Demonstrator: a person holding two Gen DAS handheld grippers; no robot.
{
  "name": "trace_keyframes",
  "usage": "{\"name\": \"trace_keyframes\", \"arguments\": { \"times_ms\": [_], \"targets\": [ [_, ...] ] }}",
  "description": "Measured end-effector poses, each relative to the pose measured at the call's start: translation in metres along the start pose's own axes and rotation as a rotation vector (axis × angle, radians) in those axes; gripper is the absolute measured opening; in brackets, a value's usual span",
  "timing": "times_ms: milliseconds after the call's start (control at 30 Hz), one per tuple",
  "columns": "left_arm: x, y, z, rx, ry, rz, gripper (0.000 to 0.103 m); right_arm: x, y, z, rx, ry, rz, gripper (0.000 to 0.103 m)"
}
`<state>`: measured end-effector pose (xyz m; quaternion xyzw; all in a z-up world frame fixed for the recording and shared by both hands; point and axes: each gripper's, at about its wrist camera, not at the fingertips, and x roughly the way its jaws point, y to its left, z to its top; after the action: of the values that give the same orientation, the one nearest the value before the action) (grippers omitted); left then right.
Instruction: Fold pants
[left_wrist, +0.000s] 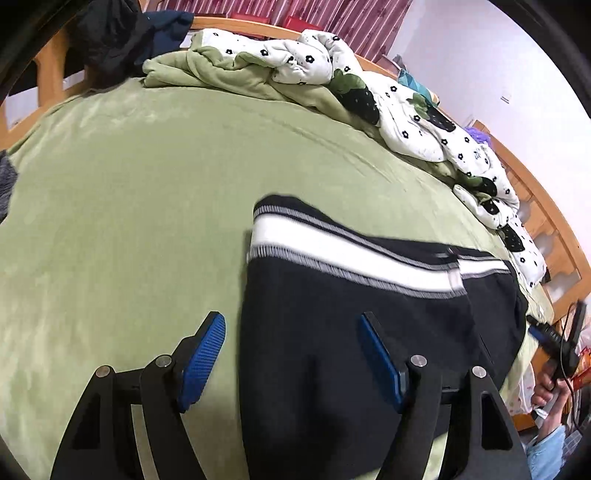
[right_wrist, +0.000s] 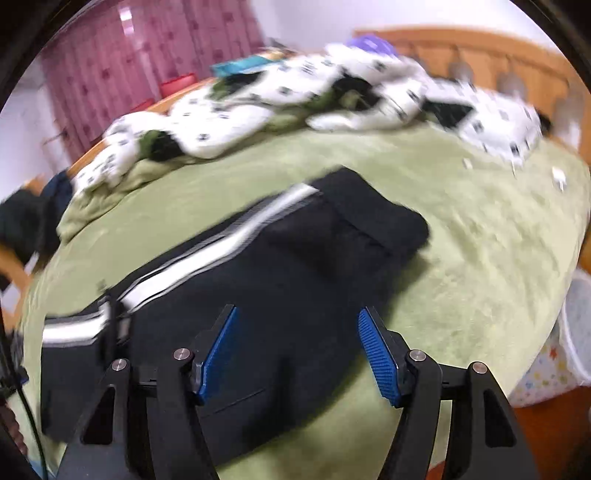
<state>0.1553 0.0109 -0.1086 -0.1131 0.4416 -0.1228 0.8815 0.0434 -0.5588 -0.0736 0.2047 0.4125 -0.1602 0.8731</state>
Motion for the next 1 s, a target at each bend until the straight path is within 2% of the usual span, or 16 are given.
{"name": "trace_keyframes", "arguments": {
  "times_ms": [100, 167, 200, 267, 333, 400, 467, 500, 633, 700, 833, 900, 1000],
  "targets": [
    [0.028, 0.01, 0.016, -0.011, 0.016, -0.016, 0.071, 0.039, -0.016, 0.007, 0.082, 0.064, -0.001, 0.065],
    [0.049, 0.019, 0.022, -0.031, 0.046, -0.034, 0.071, 0.055, -0.022, 0.008, 0.106, 0.067, 0.068, 0.065],
    [0.057, 0.022, 0.022, -0.039, 0.061, -0.046, 0.071, 0.062, -0.022, 0.009, 0.105, 0.073, 0.075, 0.065],
    [0.078, 0.03, 0.019, -0.079, 0.1, -0.094, 0.065, 0.078, -0.025, 0.016, 0.11, 0.061, 0.081, 0.066],
    [0.092, 0.035, 0.014, -0.118, 0.127, -0.152, 0.051, 0.087, -0.025, 0.023, 0.126, 0.036, 0.084, 0.063],
    [0.096, 0.038, 0.012, -0.143, 0.126, -0.214, 0.038, 0.088, -0.023, 0.025, 0.141, 0.023, 0.084, 0.048],
    [0.096, 0.042, 0.012, -0.179, 0.135, -0.269, 0.02, 0.078, -0.019, 0.027, 0.117, -0.019, 0.119, 0.018],
    [0.094, 0.042, 0.013, -0.195, 0.127, -0.289, 0.013, 0.07, -0.015, 0.03, 0.106, -0.053, 0.131, 0.016],
    [0.064, 0.021, 0.019, -0.135, 0.043, -0.274, 0.012, 0.023, 0.026, 0.04, 0.034, -0.196, 0.127, 0.013],
    [0.043, 0.014, 0.026, -0.125, 0.0, -0.313, 0.012, 0.001, 0.05, 0.047, 0.022, -0.243, 0.157, 0.013],
    [0.018, 0.025, 0.049, -0.13, -0.011, -0.359, 0.012, -0.037, 0.103, 0.064, -0.034, -0.305, 0.214, 0.013],
    [0.006, 0.035, 0.059, -0.128, -0.02, -0.328, 0.012, -0.053, 0.133, 0.071, -0.073, -0.321, 0.259, 0.013],
    [-0.022, 0.073, 0.076, -0.124, -0.045, -0.189, 0.012, -0.06, 0.172, 0.073, -0.115, -0.309, 0.362, 0.013]
  ]
}}
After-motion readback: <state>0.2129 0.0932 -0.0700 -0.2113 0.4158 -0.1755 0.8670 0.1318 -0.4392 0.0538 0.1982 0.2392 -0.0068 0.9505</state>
